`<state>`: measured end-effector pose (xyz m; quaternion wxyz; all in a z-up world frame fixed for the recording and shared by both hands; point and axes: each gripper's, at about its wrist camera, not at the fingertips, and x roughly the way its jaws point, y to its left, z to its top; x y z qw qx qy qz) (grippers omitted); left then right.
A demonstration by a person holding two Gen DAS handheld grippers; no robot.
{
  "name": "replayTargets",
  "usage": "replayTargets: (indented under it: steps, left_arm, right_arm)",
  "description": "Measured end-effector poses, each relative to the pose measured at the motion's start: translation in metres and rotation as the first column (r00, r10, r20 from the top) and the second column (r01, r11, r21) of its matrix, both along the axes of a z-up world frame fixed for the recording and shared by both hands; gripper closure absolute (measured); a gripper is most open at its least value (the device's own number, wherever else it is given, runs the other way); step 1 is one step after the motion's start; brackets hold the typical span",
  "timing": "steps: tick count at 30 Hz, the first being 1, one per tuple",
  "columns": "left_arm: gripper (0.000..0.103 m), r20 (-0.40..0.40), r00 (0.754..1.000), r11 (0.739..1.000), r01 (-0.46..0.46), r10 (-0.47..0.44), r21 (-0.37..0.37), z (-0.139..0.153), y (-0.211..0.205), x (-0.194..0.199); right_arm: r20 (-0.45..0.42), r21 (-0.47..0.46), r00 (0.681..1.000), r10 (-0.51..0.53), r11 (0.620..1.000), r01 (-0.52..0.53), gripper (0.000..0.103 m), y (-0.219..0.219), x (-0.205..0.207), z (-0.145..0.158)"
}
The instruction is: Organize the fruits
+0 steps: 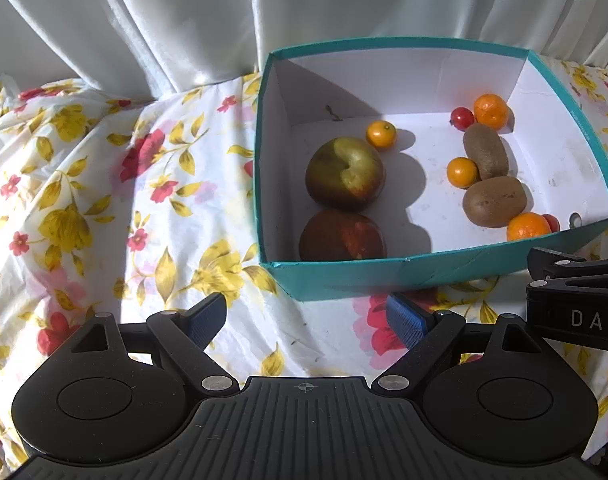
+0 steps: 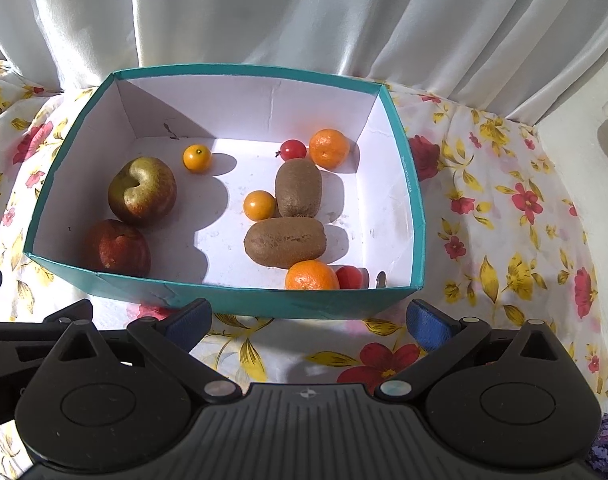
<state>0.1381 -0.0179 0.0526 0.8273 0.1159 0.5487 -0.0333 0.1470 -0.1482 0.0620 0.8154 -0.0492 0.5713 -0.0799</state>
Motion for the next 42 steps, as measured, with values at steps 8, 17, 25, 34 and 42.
replayTargets:
  steps: [8, 17, 25, 34, 42]
  left_arm:
    - [0.012, 0.012, 1.000, 1.000, -0.001, 0.000, 0.008, -0.003, -0.002, 0.001]
    - [0.012, 0.001, 0.999, 0.999, 0.042, -0.042, -0.005, -0.004, -0.010, -0.004]
    - [0.012, 0.012, 0.999, 0.999, 0.032, -0.032, -0.011, -0.001, -0.010, -0.006]
    - [0.012, 0.025, 1.000, 1.000, 0.018, -0.018, -0.012, 0.001, -0.008, -0.008]
    - [0.012, 0.031, 1.000, 1.000, 0.000, 0.000, -0.014, 0.002, -0.004, -0.007]
  right_arm:
    - [0.004, 0.008, 1.000, 0.007, 1.000, -0.007, 0.000, -0.004, 0.005, -0.004]
    - [0.000, 0.055, 1.000, 0.024, 0.998, -0.024, 0.000, -0.001, 0.007, -0.010]
    - [0.014, 0.040, 1.000, 0.013, 0.999, -0.013, 0.000, -0.007, 0.003, -0.007]
    - [0.018, 0.027, 1.000, -0.008, 1.000, 0.007, 0.000, -0.012, 0.000, -0.006]
    - [0.014, 0.030, 1.000, -0.018, 0.999, 0.018, 0.000, -0.015, -0.001, -0.007]
